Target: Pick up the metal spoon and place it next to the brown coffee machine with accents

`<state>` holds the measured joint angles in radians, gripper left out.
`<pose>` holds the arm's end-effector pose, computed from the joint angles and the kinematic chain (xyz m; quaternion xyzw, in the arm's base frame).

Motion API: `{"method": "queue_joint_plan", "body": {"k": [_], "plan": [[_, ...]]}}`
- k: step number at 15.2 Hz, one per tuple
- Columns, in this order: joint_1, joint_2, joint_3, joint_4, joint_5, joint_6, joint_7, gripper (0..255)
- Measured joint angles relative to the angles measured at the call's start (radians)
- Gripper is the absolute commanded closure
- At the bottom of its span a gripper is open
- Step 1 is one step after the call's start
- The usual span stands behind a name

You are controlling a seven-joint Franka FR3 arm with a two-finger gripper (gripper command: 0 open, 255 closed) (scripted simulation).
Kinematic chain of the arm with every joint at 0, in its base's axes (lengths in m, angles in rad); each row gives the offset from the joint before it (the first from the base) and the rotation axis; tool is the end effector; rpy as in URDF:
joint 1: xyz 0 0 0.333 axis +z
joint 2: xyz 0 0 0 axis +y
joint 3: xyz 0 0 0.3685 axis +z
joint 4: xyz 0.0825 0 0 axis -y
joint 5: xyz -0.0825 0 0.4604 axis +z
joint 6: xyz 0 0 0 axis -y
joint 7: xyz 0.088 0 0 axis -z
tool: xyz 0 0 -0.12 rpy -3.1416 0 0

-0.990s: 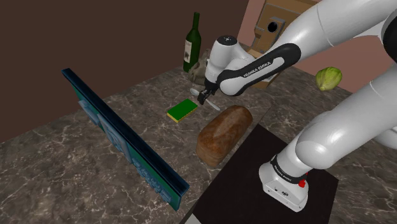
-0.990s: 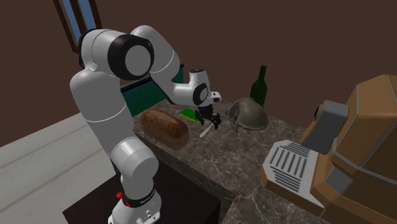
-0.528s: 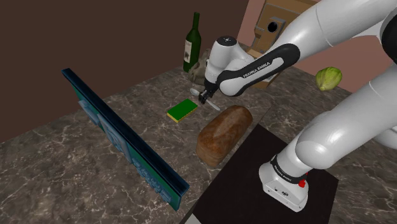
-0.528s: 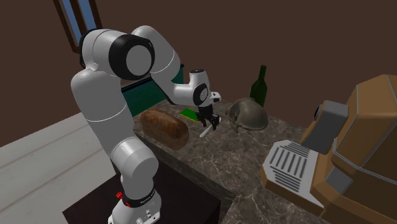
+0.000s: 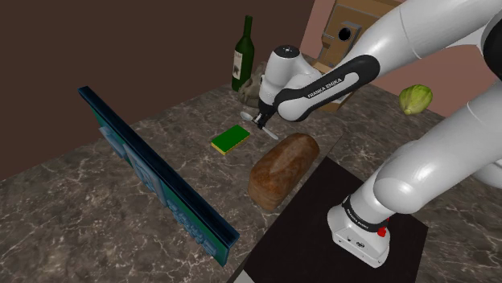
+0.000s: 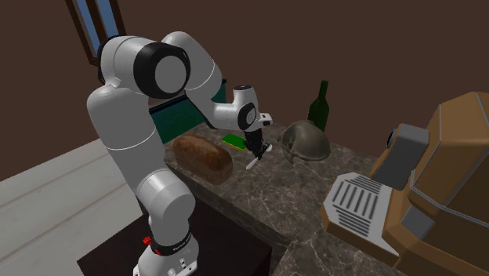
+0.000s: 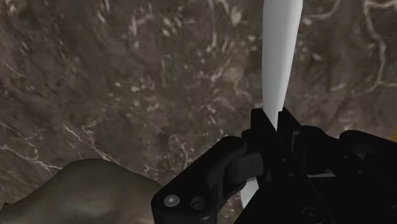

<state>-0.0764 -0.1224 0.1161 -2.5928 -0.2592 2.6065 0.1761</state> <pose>0.4904 0.0222 0.2919 0.9938 0.0389 0.0745 0.0727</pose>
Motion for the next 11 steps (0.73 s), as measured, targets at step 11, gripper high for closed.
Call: {"method": "queue_joint_plan", "body": {"k": [11], "plan": [[0.018,-0.096,-0.006,0.037,0.058,-0.13,-0.052,255]]}}
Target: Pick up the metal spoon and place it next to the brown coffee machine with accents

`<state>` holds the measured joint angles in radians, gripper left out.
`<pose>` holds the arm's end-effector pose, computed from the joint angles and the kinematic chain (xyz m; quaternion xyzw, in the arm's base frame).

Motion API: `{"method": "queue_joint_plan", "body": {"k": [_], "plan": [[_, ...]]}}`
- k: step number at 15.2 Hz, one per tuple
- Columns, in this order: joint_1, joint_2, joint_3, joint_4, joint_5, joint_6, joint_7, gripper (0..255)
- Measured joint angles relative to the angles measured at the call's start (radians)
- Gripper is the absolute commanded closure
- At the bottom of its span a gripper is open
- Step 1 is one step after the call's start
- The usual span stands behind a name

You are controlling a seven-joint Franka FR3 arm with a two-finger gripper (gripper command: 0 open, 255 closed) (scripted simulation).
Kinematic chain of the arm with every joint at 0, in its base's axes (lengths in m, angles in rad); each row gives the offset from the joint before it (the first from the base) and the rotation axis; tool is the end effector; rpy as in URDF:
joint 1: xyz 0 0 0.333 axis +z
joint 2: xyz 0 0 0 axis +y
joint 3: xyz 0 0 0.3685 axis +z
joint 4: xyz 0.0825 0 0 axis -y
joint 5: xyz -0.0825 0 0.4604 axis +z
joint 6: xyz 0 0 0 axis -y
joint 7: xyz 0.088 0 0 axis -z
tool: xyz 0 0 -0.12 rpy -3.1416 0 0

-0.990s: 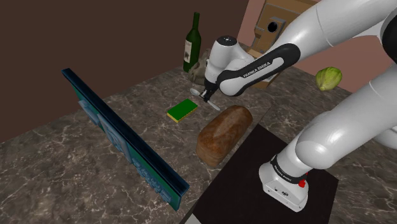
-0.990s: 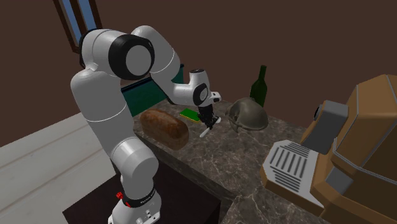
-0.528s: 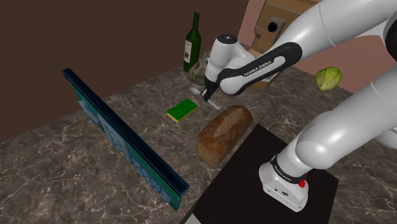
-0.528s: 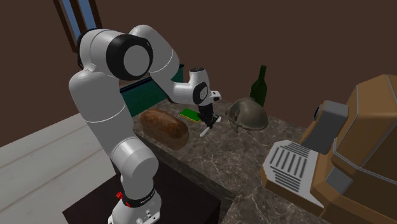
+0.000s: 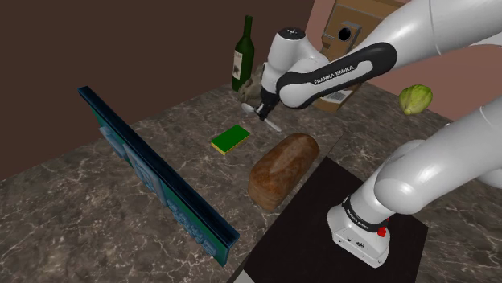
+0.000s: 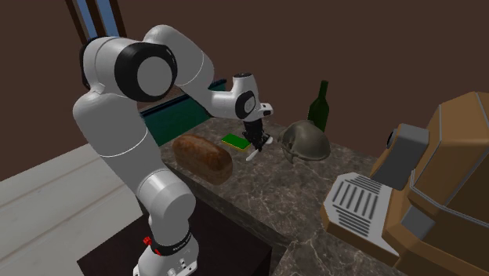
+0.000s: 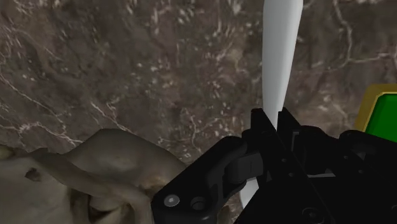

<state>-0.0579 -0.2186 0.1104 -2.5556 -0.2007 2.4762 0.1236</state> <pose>0.4929 0.0239 0.3436 0.9938 0.0386 0.0742 0.0728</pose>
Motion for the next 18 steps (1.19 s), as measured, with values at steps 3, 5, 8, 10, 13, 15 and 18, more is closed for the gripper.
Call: {"method": "queue_joint_plan", "body": {"k": [3,5,8,10,13,15,18], "plan": [[0.005,-0.028,-0.003,0.02,0.015,-0.048,-0.017,255],[0.007,-0.044,-0.006,0.036,0.023,-0.078,-0.026,255],[0.011,-0.07,-0.008,0.052,0.033,-0.119,-0.038,255],[0.013,-0.086,-0.009,0.066,0.039,-0.149,-0.045,255],[0.015,-0.104,-0.012,0.092,0.047,-0.192,-0.056,255],[0.017,-0.117,-0.013,0.109,0.052,-0.222,-0.062,255],[0.019,-0.132,-0.014,0.137,0.058,-0.264,-0.07,255]]}}
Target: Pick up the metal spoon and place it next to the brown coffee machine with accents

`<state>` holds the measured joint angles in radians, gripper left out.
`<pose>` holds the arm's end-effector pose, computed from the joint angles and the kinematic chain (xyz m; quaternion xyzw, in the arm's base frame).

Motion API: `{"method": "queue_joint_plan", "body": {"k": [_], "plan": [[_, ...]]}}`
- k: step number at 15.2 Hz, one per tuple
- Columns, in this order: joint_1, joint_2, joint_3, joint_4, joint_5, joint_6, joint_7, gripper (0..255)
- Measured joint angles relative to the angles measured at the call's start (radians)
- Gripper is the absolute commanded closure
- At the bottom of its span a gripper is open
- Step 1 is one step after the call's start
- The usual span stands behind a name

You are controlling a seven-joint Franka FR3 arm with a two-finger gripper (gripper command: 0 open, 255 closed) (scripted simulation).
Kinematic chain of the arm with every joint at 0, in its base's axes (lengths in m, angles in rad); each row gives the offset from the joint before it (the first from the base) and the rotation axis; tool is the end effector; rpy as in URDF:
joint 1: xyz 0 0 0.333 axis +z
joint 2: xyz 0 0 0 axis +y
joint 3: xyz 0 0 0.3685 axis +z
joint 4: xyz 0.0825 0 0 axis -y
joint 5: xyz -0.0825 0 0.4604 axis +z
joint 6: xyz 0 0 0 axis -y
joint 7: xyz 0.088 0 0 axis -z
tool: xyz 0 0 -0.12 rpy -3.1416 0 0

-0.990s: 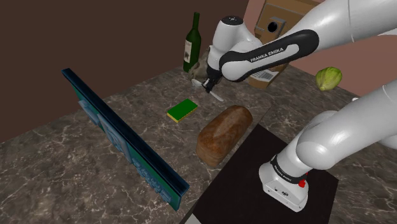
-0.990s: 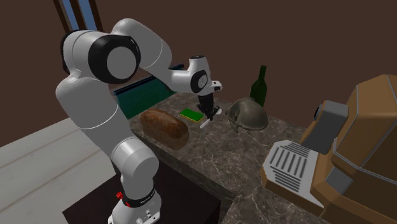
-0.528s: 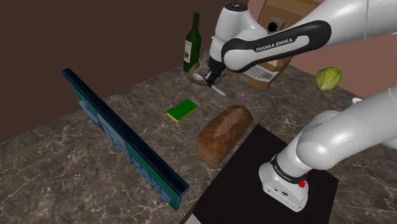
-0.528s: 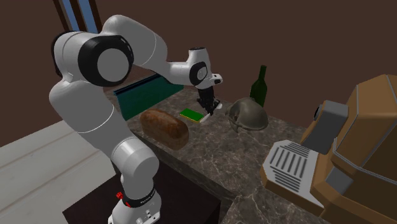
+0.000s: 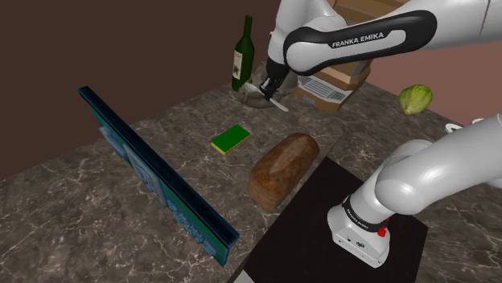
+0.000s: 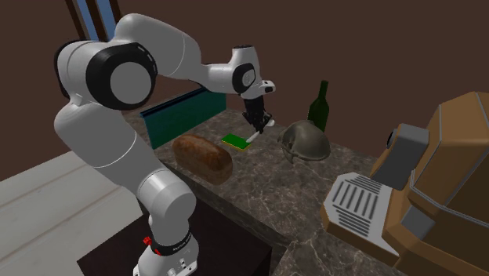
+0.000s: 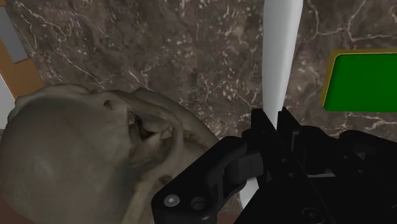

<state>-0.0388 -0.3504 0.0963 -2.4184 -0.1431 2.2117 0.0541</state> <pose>0.4991 0.0236 0.4540 0.9938 0.0385 0.0742 0.0728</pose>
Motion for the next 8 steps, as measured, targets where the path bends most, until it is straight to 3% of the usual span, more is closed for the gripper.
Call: {"method": "queue_joint_plan", "body": {"k": [8], "plan": [[0.004,-0.035,-0.003,0.079,0.013,-0.113,-0.02,255]]}}
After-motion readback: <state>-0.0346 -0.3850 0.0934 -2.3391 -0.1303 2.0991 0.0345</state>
